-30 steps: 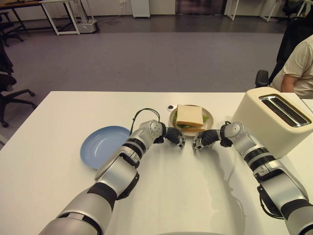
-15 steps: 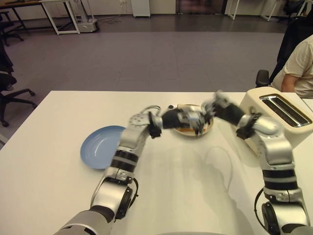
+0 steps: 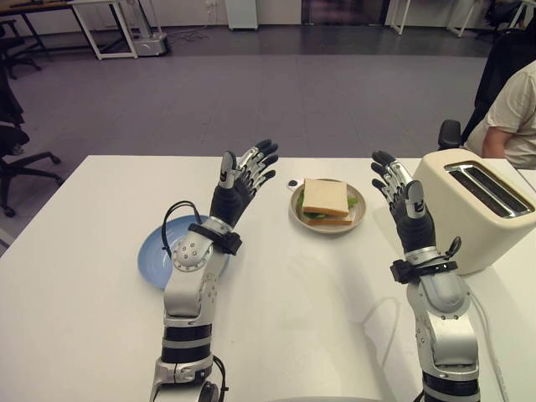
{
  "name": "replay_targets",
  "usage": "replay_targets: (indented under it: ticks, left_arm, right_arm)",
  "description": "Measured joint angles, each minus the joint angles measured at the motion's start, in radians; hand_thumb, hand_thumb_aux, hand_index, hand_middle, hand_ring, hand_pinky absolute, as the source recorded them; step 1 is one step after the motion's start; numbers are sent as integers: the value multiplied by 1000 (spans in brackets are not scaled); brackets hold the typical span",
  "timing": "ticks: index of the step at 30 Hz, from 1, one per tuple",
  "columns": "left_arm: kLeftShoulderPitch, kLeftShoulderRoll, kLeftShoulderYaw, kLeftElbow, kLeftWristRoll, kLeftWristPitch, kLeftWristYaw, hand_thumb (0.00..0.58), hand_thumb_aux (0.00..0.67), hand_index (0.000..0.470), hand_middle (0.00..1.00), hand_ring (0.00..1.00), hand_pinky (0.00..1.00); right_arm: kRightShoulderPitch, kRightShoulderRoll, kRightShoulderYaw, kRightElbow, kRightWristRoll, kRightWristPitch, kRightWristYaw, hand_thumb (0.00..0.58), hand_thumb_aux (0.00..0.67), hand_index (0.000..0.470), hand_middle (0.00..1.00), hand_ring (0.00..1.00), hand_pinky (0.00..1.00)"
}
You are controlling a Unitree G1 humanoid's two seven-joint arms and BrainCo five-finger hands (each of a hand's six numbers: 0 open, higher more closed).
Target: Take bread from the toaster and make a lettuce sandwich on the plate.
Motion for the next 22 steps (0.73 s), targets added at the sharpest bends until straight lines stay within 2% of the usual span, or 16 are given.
replay_targets:
  ticks: [5, 8, 14, 22]
  left_arm:
    - [98, -48, -63, -12, 60, -159, 75, 0, 0, 0, 0, 0, 0]
    - [116, -70, -112, -19, 81, -238, 84, 0, 0, 0, 0, 0, 0]
    - [135, -60, -131, 2, 100, -300, 98, 0, 0, 0, 0, 0, 0]
    - [140, -43, -141, 4, 114, -311, 101, 0, 0, 0, 0, 0, 0]
  right_arm:
    - [10, 19, 35, 28, -27, -101, -51, 0, 0, 0, 0, 0, 0]
    - [20, 33, 44, 44, -26, -120, -63, 0, 0, 0, 0, 0, 0]
    - [20, 43, 44, 84, -5, -142, -64, 0, 0, 0, 0, 0, 0]
    - [9, 41, 57, 115, -16, -187, -70, 0, 0, 0, 0, 0, 0]
